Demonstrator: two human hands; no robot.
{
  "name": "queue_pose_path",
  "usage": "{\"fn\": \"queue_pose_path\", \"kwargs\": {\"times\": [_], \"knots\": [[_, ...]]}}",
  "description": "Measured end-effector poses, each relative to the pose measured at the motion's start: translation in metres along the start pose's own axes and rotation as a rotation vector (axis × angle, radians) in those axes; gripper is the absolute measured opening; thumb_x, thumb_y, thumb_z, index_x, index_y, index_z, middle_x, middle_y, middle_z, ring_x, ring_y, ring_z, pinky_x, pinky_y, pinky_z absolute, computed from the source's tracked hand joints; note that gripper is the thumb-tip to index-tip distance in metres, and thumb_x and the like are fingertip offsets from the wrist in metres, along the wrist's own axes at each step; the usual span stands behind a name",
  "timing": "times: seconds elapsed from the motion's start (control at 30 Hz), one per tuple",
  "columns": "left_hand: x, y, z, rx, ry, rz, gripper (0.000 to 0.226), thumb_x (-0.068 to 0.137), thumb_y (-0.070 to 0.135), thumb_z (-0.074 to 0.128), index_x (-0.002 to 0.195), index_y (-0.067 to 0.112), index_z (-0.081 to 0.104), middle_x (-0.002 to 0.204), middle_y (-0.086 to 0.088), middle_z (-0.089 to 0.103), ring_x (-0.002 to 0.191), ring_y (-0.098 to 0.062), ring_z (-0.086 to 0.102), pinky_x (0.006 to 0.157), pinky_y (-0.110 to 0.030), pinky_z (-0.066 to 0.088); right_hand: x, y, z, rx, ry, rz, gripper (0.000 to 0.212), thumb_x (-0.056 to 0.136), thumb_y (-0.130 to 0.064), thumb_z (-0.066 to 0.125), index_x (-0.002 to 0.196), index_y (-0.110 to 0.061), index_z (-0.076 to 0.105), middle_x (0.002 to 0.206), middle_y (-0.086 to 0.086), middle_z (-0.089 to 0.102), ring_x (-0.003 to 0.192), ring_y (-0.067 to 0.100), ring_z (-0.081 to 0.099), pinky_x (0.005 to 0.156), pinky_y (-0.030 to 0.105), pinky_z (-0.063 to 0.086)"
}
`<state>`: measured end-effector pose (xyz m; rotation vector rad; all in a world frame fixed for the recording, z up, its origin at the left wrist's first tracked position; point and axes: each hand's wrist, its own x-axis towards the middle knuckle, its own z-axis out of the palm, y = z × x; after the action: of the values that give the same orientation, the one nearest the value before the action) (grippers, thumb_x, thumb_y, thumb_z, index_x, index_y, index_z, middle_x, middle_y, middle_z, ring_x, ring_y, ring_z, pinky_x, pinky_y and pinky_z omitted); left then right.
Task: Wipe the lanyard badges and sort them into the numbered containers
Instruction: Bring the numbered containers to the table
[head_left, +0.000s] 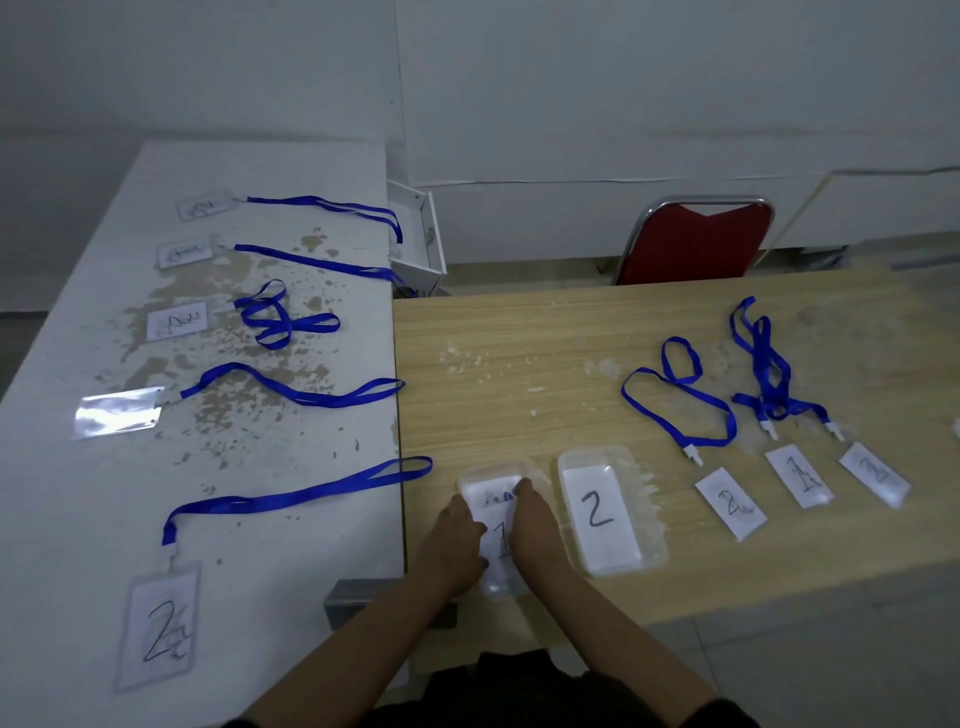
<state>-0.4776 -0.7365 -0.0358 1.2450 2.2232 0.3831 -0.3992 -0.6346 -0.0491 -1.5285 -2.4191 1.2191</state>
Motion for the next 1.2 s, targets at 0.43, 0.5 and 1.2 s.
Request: {"fn": "queue_pose_path", "kwargs": {"times": [0.43, 0.5, 1.2], "knots": [[0.001, 0.000, 0.002, 0.031, -0.013, 0.005, 0.045, 0.091, 0.026, 0.061, 0.134, 0.012, 0.053, 0.143, -0.010, 0.030, 0.126, -0.020, 0.036, 0.104, -0.026, 0.034, -0.002, -0.009, -0.020, -0.516, -0.114, -0.147, 0.023, 0.103, -0.013, 0.037, 0.121, -0.010, 0.051, 0.125, 0.009, 0.056, 0.111, 0.020, 0.058, 0.091, 0.027, 0.046], [0.001, 0.000, 0.001, 0.016, -0.007, 0.013, 0.044, 0.091, 0.026, 0.061, 0.132, 0.010, 0.054, 0.142, -0.010, 0.032, 0.126, -0.020, 0.037, 0.104, -0.025, 0.034, -0.002, -0.010, -0.023, -0.481, -0.104, -0.151, 0.023, 0.101, -0.011, 0.041, 0.122, -0.011, 0.052, 0.127, 0.008, 0.053, 0.112, 0.018, 0.058, 0.094, 0.026, 0.046], [0.058, 0.083, -0.014, -0.243, 0.266, 0.183, 0.021, 0.093, 0.007, 0.054, 0.112, 0.008, 0.063, 0.107, -0.009, 0.050, 0.096, -0.024, 0.055, 0.082, -0.025, 0.039, -0.008, 0.052, -0.125, -0.056, 0.225, -0.095, 0.023, 0.099, -0.030, 0.048, 0.093, -0.017, 0.065, 0.084, -0.002, 0.067, 0.075, 0.011, 0.063, 0.072, 0.035, 0.054]]}}
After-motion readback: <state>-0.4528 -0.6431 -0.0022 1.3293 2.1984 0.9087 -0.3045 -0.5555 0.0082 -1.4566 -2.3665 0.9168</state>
